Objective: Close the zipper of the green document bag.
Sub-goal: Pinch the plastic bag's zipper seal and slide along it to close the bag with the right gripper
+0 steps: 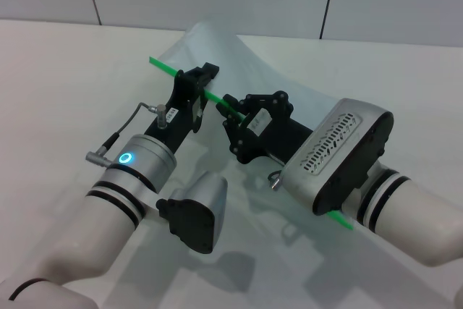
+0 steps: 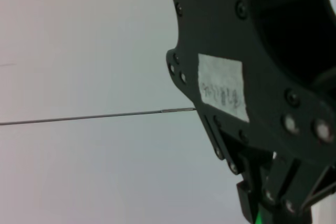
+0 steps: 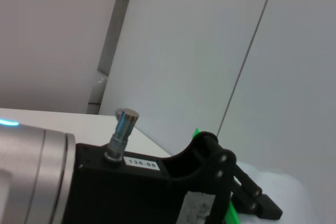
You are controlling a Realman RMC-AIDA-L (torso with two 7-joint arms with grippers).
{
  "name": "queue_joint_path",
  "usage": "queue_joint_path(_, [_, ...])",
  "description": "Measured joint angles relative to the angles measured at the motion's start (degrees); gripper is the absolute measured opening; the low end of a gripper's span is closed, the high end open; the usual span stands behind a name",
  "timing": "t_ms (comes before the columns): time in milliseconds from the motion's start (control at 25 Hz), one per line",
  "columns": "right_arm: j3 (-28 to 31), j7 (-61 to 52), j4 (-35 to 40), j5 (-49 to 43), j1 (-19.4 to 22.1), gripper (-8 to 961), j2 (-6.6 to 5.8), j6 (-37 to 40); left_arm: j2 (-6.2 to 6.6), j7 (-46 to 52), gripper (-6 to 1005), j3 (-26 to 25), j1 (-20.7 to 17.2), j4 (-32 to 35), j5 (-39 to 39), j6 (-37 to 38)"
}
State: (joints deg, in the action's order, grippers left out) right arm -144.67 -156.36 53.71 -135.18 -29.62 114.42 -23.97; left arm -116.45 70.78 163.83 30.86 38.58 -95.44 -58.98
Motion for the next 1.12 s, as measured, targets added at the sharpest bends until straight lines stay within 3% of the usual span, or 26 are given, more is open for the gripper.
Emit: queue_joint_path(1120, [0.4, 0.0, -1.7, 0.3, 1.2, 82, 0.0, 0.0, 0.08, 4.3, 64, 0.0, -0.7, 0.3, -1.2, -0.4])
